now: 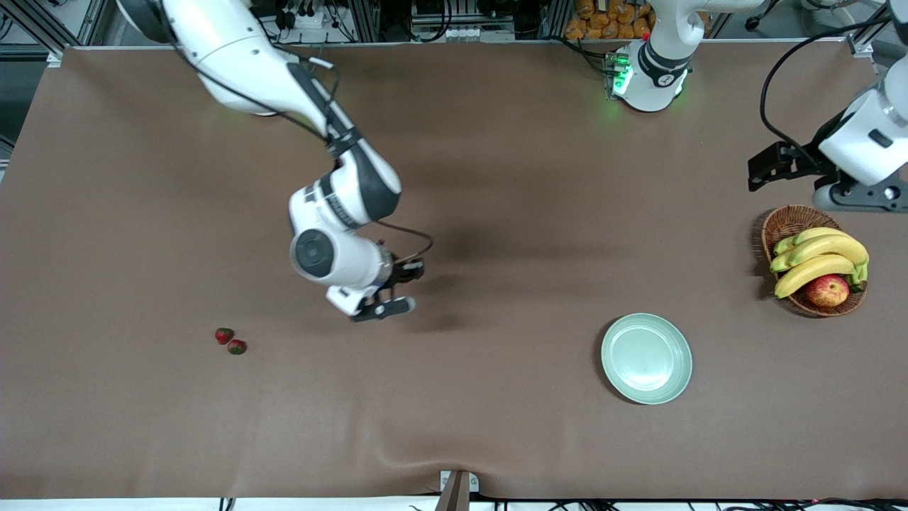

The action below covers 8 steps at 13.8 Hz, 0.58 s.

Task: Collect all strawberries into plate
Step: 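Carry the strawberry to mid-table with the right gripper while the left gripper approaches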

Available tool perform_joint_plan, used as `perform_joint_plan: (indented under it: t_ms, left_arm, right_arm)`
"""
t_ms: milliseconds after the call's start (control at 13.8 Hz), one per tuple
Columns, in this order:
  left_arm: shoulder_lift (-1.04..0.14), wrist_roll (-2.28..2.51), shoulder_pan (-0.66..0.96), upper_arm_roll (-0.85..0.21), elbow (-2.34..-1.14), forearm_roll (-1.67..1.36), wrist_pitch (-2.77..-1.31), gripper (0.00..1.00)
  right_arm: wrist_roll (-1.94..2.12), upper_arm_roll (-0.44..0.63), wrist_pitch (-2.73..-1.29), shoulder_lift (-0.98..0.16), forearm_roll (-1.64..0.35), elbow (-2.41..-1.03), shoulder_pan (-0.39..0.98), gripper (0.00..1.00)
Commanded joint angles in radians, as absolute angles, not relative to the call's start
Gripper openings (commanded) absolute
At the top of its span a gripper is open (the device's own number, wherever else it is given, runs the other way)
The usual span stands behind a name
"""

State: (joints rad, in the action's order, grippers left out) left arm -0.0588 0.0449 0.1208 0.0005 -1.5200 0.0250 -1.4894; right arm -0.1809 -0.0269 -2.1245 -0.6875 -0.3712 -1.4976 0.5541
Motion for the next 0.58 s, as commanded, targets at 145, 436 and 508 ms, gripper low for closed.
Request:
perform_joint_plan:
  t_ms: [145,436,508]
  left_arm:
    - [-0.171,0.13,0.136,-0.008,-1.456,-0.064,-1.541,1.0]
    - [-0.28,0.25,0.193,-0.018,-1.431,-0.152,-1.673,1.0]
    - [-0.302,0.285,0.227,-0.018,-1.431,-0.152,-1.707,1.0]
  right_arm:
    - [-0.184,-0.018,-2.12,-0.707,-0.388,-1.497,0.658,0.24]
    - [-0.187,-0.018,-2.204,-0.761,-0.388,-1.497,0.693,0.29]
    - [-0.186,-0.018,-2.215,-0.768,-0.387,-1.499,0.695,0.31]
